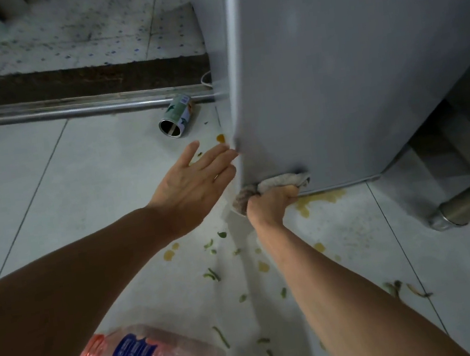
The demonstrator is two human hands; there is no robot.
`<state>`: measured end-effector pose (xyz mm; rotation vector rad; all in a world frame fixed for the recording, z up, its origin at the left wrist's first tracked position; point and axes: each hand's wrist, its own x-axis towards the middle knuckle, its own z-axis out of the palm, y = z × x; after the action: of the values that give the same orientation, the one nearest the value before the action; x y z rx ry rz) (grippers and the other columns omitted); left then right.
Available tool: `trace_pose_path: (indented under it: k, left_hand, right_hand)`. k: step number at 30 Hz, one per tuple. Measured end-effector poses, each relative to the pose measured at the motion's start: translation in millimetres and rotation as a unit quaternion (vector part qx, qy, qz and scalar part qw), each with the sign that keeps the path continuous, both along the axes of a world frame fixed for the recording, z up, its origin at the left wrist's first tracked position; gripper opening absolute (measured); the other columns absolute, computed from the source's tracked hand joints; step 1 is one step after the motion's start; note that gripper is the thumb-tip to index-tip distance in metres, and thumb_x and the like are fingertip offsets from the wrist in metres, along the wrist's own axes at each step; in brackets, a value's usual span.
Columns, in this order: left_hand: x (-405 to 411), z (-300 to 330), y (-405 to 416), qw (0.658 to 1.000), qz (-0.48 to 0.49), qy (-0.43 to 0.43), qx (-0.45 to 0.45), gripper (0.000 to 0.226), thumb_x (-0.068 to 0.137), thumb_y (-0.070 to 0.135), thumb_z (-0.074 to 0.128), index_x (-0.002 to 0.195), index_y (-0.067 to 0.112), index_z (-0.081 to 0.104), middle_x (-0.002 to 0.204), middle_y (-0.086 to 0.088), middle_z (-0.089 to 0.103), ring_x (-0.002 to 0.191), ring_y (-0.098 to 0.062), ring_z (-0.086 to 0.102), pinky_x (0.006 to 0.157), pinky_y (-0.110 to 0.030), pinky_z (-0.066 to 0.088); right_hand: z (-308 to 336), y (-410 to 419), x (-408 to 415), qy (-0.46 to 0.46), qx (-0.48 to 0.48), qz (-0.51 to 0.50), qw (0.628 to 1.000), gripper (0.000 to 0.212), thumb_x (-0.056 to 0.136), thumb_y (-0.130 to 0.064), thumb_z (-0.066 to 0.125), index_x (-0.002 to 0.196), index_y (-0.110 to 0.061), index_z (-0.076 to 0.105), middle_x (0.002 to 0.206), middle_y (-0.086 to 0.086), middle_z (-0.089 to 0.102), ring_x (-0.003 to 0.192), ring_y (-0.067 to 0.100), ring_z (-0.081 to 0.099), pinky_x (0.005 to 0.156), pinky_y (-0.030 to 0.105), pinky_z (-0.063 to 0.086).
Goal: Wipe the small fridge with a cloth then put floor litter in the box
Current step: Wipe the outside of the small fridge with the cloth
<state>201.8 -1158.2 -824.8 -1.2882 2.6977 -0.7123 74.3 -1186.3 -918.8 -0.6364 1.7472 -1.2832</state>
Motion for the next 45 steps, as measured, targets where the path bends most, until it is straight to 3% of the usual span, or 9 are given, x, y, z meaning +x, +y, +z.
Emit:
trace_pose_path:
  k: [4,9,12,17,21,27,34,38,45]
  left_hand:
    - [0.3,-10.2,-4.0,0.989,0.071,0.105,0.078,0.086,0.066,-0.007,0.059,0.143,0.013,0.027,0.15,-0.008,0.033,0.138,-0.023,0.031,0.113,-0.044,0.019]
    - [-11.5,-16.3,-6.3,0.925,0.163,0.285,0.192,0.09,0.072,-0.009,0.049,0.145,0.028,0.012,0.148,-0.002,0.036,0.118,-0.022,0.046,0.102,-0.031,0.031]
    - [-17.8,-18.8,-0.8,0.892,0.195,0.331,0.238,0.087,0.076,-0.008,0.046,0.144,0.032,0.012,0.145,-0.002,0.04,0.111,-0.027,0.049,0.094,-0.034,0.037]
    - [-16.1,-29.4,-4.9,0.827,0.197,0.414,0.326,0.084,0.077,-0.007,0.045,0.143,0.033,0.012,0.139,-0.001,0.048,0.118,-0.025,0.052,0.096,-0.043,0.046]
    - [-18.3,-43.6,-9.4,0.73,0.222,0.528,0.374,0.082,0.074,-0.017,0.04,0.143,0.021,0.022,0.141,0.001,0.046,0.133,-0.014,0.039,0.093,-0.024,0.04]
    - [-24.3,-47.7,-14.7,0.525,0.253,0.659,0.475,0.071,0.079,-0.025,0.034,0.14,0.011,0.029,0.143,-0.007,0.042,0.116,-0.013,0.043,0.065,-0.01,0.044]
    - [-15.1,-54.5,-18.0,0.506,0.295,0.655,0.478,0.068,0.082,-0.022,0.034,0.137,0.017,0.035,0.138,-0.006,0.048,0.129,-0.019,0.041,0.063,-0.011,0.043]
    - [-11.4,-70.3,-14.3,0.485,0.318,0.67,0.463,0.059,0.085,-0.02,0.033,0.136,0.009,0.036,0.139,-0.017,0.045,0.129,-0.027,0.042,0.062,-0.016,0.041]
    - [-3.0,-90.9,-12.3,0.497,0.337,0.678,0.424,0.058,0.082,-0.022,0.034,0.132,0.005,0.04,0.127,-0.015,0.051,0.115,-0.024,0.049,0.077,-0.019,0.043]
  right_hand:
    - [-3.4,0.8,-11.9,0.017,0.082,0.069,0.994,0.057,0.085,0.013,0.044,0.133,0.002,0.015,0.139,0.019,0.022,0.108,0.02,0.039,0.093,0.017,0.03]
    - [21.2,25.8,-24.6,0.223,-0.16,0.117,0.955,0.032,0.083,0.005,0.057,0.103,-0.007,0.035,0.114,0.009,0.032,0.101,0.019,0.045,0.076,-0.001,0.035]
    - [45.6,26.7,-31.8,0.325,-0.256,0.11,0.904,0.03,0.081,0.0,0.061,0.105,-0.003,0.045,0.113,0.011,0.037,0.094,0.022,0.049,0.073,0.016,0.044]
    - [39.9,11.6,-49.0,0.557,-0.351,0.101,0.746,0.018,0.088,-0.002,0.059,0.106,-0.002,0.063,0.113,0.019,0.045,0.094,0.035,0.057,0.079,0.04,0.053]
    - [11.5,-0.7,-64.4,0.683,-0.394,0.163,0.593,0.043,0.099,-0.012,0.029,0.105,-0.019,0.07,0.114,0.01,0.037,0.095,0.032,0.051,0.082,0.043,0.046]
    - [-15.8,-2.3,-84.2,0.78,-0.34,0.374,0.368,0.026,0.069,-0.018,0.071,0.095,-0.025,0.072,0.113,-0.003,0.062,0.092,0.024,0.05,0.079,0.035,0.038]
    - [46.2,-11.7,-66.1,0.735,-0.463,0.232,0.438,0.027,0.097,-0.01,0.045,0.11,-0.018,0.067,0.133,-0.003,0.045,0.092,0.026,0.047,0.073,0.037,0.041]
    - [39.5,-15.2,-56.8,0.768,-0.471,0.194,0.388,0.025,0.099,-0.017,0.046,0.11,-0.018,0.069,0.132,-0.006,0.058,0.093,0.027,0.048,0.07,0.035,0.044]
    - [-34.3,-10.0,-57.2,0.791,-0.407,0.337,0.309,0.026,0.082,-0.019,0.064,0.108,-0.022,0.068,0.135,-0.002,0.057,0.094,0.025,0.053,0.073,0.034,0.042]
